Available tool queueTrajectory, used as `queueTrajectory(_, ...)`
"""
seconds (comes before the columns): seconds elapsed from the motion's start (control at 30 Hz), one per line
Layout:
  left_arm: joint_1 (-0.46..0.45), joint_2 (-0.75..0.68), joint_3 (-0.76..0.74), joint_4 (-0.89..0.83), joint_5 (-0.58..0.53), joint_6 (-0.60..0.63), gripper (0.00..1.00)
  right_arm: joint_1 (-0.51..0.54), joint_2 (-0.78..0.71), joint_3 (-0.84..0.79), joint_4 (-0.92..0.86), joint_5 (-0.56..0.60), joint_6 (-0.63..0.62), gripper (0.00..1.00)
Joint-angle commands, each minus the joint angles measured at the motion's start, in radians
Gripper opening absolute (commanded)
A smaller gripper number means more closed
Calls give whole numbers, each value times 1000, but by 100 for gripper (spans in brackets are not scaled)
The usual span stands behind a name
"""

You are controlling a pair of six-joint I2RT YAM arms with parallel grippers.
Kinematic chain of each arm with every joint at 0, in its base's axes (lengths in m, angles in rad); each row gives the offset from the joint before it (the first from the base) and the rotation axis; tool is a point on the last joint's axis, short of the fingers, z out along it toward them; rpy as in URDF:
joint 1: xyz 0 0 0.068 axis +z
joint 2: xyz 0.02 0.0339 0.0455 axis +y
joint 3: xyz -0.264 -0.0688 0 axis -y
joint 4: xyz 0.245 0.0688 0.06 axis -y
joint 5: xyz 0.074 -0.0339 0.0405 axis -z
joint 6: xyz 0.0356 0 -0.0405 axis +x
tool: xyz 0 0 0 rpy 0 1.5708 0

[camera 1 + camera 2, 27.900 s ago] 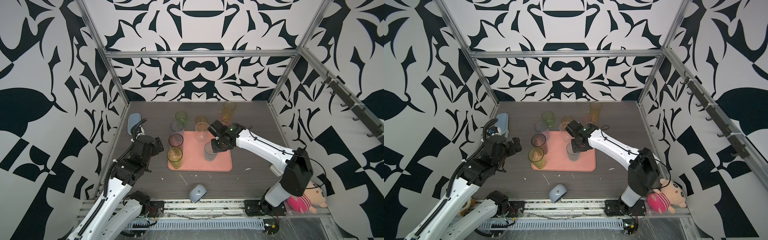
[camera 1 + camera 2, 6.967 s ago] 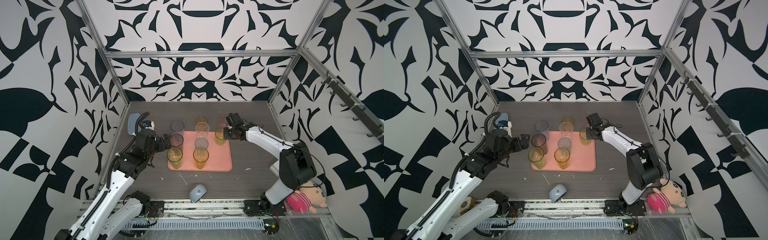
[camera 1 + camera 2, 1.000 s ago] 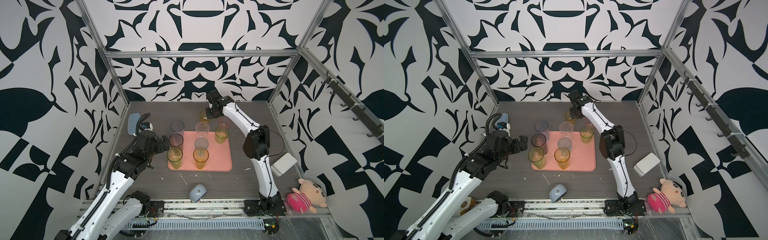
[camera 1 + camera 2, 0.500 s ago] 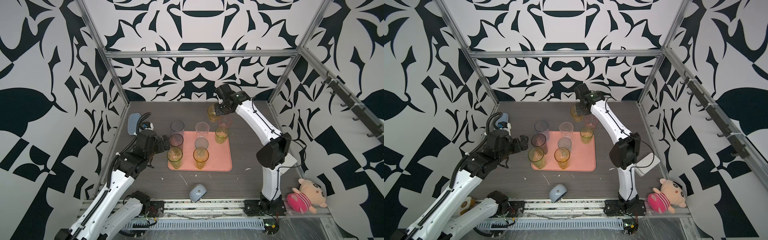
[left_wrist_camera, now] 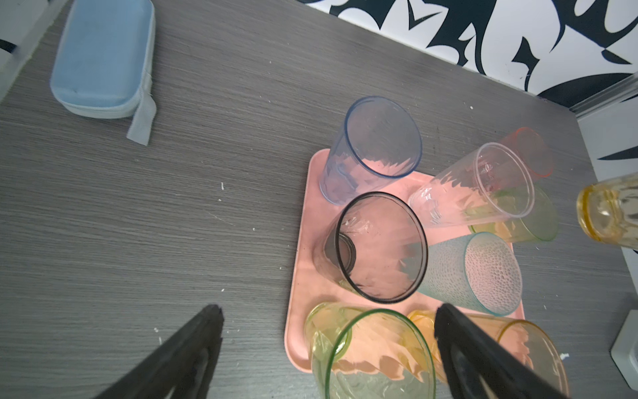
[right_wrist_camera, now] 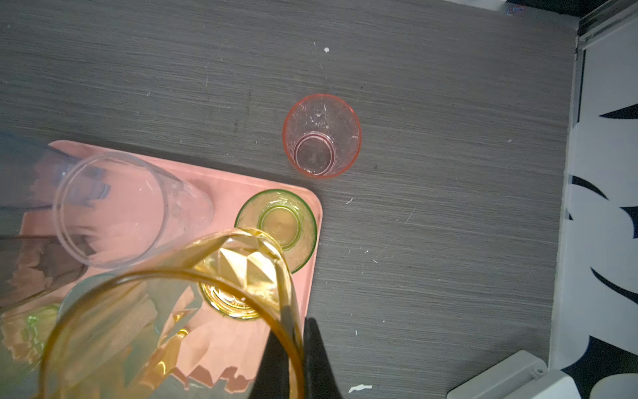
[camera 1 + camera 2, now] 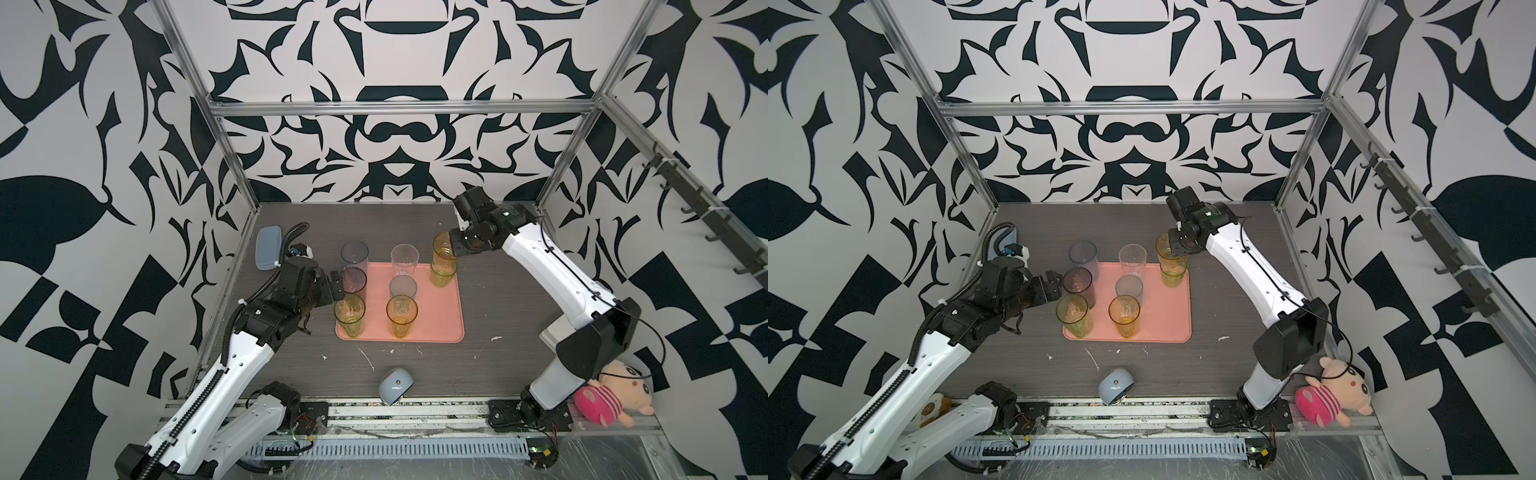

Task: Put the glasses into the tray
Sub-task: 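Lift the yellow cup with the right gripper and carry it over the tray, then lower the yellow cup onto the tray beside the green cup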

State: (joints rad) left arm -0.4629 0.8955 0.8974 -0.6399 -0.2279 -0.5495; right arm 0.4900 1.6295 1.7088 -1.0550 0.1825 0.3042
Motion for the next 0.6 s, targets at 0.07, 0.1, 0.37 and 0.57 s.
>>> queueTrajectory(0.07,3,20,26,22,44,-18,99,20,-123,-119,52,-60,47,0)
queueTrajectory(0.1,4,25,28,26,48,-18,99,25,-143,-144,55,-61,53,0)
queueTrajectory(0.37,3,82,57,37,93,-16,99,67,-250,-323,100,-65,99,0)
queueTrajectory(0.57,2,113,69,49,131,-15,100,87,-287,-439,165,-60,134,0)
